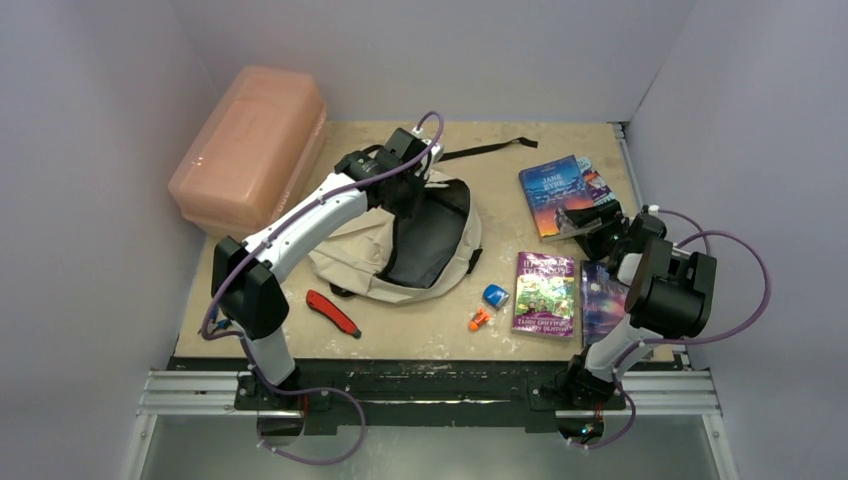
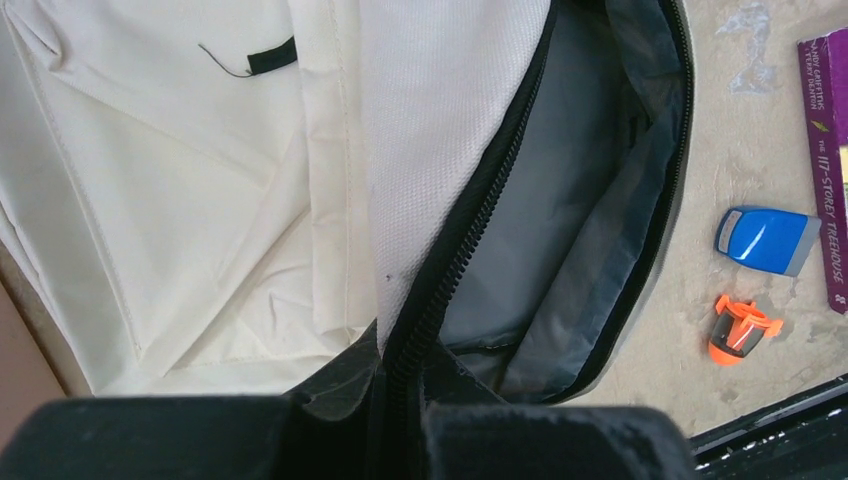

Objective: Pack the student bag
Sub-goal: Pick up the book from the center of the board.

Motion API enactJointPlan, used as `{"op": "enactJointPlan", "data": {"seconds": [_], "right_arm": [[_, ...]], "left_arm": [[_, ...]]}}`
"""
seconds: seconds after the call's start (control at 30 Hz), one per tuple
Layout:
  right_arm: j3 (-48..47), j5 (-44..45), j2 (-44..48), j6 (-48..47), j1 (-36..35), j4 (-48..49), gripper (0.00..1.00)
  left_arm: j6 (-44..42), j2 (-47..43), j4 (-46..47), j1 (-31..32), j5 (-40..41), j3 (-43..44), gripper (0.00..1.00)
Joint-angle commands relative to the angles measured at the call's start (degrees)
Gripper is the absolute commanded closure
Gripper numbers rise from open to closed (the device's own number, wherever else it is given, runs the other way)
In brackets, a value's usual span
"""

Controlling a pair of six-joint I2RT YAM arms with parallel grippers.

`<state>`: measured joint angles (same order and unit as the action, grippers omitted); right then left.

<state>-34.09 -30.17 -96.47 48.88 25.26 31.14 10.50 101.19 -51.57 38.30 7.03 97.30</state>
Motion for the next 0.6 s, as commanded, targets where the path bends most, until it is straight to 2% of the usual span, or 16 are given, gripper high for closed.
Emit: {"op": "enactJointPlan", "data": {"seconds": [0.0, 0.17, 0.37, 0.57], "right_arm": [[2.32, -3.6, -3.54, 3.77, 0.16, 9.7, 0.1], [3.48, -4.98, -7.49, 6.55, 0.14, 16.93, 0.12], [5.59, -6.93, -11.72, 11.98, 0.15, 28.21, 0.21], [6.79, -9.01, -15.49, 16.93, 0.14, 38.68, 0.5]], "left_arm": [[0.84, -0.4, 0.21, -0.29, -2.12, 2.81, 1.0], [0.51, -0.34, -0.01, -0.31, -2.18, 2.95, 1.0], [0.34, -0.9, 0.11, -0.26, -1.97, 2.86, 1.0], [0.37, -0.86, -0.02, -0.33, -2.19, 2.86, 1.0]]}}
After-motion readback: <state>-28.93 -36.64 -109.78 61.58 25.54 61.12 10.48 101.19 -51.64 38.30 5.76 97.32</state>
